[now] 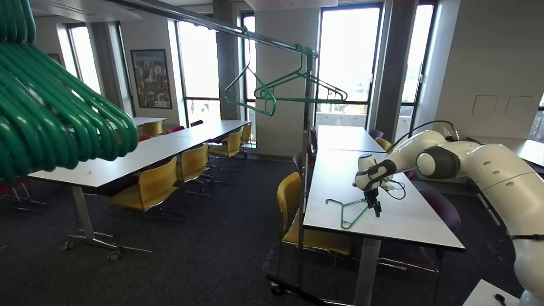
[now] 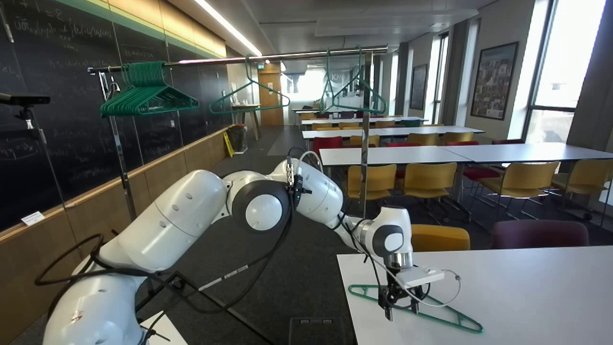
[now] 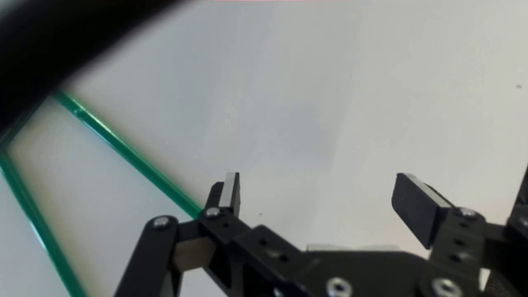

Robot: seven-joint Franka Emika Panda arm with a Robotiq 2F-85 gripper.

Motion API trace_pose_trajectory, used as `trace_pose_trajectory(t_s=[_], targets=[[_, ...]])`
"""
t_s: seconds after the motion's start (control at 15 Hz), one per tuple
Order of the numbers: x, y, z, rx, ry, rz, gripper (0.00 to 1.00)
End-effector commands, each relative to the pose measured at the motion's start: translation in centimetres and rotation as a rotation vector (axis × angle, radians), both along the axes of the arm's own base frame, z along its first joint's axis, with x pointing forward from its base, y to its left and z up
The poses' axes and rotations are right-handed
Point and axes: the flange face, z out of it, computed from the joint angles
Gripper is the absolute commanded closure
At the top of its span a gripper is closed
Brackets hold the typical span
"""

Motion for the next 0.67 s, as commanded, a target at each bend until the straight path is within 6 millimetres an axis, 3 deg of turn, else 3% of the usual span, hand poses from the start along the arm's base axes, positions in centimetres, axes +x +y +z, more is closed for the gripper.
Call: trace_pose_trajectory(t_s=[0.0, 0.33, 0.6], targets=[[1.9, -0.9, 0.2, -0.042, -0.067, 0.041, 0.0], [3.5, -2.3, -0.5, -0.011, -0.079, 0.042, 0.0], [3.7, -3.6, -1.7, 0.079, -0.027, 0.086, 0.0]])
